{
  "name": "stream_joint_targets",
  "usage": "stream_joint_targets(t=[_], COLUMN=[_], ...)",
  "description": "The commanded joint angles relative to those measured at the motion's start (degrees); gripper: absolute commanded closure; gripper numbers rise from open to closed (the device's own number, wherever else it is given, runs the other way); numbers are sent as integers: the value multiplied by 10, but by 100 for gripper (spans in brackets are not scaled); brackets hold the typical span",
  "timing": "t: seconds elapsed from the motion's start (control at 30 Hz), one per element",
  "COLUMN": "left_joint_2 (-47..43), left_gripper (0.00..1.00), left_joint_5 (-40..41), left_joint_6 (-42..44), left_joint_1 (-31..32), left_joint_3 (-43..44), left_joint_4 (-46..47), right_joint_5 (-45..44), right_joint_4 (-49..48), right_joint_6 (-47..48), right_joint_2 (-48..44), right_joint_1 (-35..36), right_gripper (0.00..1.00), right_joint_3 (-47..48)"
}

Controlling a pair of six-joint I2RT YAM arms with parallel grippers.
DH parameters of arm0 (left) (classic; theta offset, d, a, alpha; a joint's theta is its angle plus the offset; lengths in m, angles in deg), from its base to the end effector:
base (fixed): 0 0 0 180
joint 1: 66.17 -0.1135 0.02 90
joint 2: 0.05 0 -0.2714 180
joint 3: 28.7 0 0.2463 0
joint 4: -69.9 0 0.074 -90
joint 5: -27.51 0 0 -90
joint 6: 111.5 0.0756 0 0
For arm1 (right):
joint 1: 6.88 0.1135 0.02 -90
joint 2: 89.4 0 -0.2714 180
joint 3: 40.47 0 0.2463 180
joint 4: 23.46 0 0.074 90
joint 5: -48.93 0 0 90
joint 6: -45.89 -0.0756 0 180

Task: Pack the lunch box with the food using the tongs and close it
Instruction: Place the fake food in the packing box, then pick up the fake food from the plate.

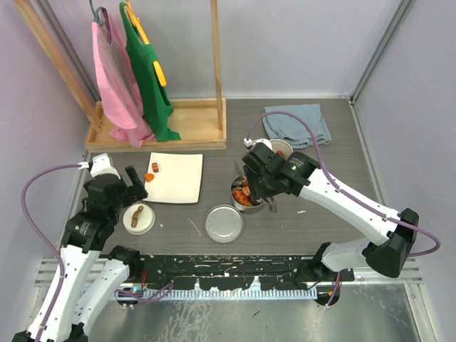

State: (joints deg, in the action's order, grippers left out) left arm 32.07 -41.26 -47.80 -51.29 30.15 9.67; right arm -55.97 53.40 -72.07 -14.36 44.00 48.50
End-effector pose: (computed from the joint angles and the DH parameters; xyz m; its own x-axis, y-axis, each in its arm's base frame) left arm 0.1332 -0.0071 0.2888 -0.4550 -0.3064 -0.8361 -0.2834 0.9399 -0.1903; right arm 0.1766 0.1863 0.3040 -0.8132 -0.2818 -0.5093 -0.3336 0.9426 0.0111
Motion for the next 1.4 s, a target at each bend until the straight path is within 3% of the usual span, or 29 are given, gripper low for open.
stream_joint_targets(t=[0.0, 0.3, 0.8, 1.1, 1.37], left_joint_2=[-3, -5, -26, -28, -28], left_gripper=[2, 2, 2, 2, 2], left_joint_5=[2, 7, 29, 31, 32], left_joint_6=[-2, -2, -7, -8, -8], left_joint_1=[-3, -2, -2, -3, -3], left_joint_3=[2, 1, 2, 2, 1], left_joint_4=[19, 18, 15, 15, 14], right_joint_5=[17, 141, 116, 64, 50], right_joint_4=[-56, -164, -155, -150, -165], right_joint_6=[11, 11, 53, 57, 56], right_joint_2=[22, 120, 367, 457, 503], right_joint_1=[-2, 12, 109, 117, 104], right_gripper=[50, 52, 52, 51, 51], right_joint_3=[55, 122, 348, 460, 499])
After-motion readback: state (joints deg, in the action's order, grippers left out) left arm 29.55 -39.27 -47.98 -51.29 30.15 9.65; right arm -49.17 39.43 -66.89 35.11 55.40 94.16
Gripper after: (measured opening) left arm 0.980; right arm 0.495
